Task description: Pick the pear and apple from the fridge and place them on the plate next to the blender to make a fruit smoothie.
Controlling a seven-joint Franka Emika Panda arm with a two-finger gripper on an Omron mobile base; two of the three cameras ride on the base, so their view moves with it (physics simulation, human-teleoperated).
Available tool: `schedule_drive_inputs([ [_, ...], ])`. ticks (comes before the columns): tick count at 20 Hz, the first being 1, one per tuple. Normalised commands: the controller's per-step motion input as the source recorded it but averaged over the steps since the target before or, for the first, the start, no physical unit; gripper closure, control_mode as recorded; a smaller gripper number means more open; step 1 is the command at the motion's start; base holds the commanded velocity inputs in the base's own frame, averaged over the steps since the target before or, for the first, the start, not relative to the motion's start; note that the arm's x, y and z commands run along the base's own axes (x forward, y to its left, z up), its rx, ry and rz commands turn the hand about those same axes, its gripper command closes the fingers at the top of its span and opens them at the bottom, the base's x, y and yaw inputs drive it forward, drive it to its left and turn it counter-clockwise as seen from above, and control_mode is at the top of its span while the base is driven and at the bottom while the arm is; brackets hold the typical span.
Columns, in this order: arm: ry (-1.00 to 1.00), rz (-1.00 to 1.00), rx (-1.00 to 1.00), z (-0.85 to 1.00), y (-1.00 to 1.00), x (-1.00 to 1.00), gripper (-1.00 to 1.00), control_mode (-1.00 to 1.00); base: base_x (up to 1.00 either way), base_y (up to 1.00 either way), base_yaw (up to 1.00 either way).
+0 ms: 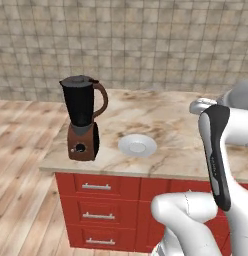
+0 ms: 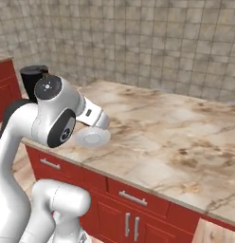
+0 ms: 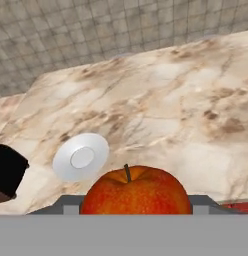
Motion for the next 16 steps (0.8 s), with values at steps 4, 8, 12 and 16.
schedule_drive_inputs([
  [4, 0.00, 0.00, 0.00, 0.00, 0.00, 0.00, 1.00, 1.00, 0.84, 0.04, -0.12],
  [8, 0.00, 0.06, 0.00, 0.00, 0.00, 0.06, 1.00, -1.00, 0.21, 0.07, 0.00],
  [12, 0.27, 0.15, -0.06, -0.39, 0.47, 0.58, 1.00, -1.00, 0.00, 0.00, 0.00],
  [16, 0.43, 0.09, -0.01, -0.93, 0.68, 0.92, 1.00, -1.00, 0.00, 0.00, 0.00],
])
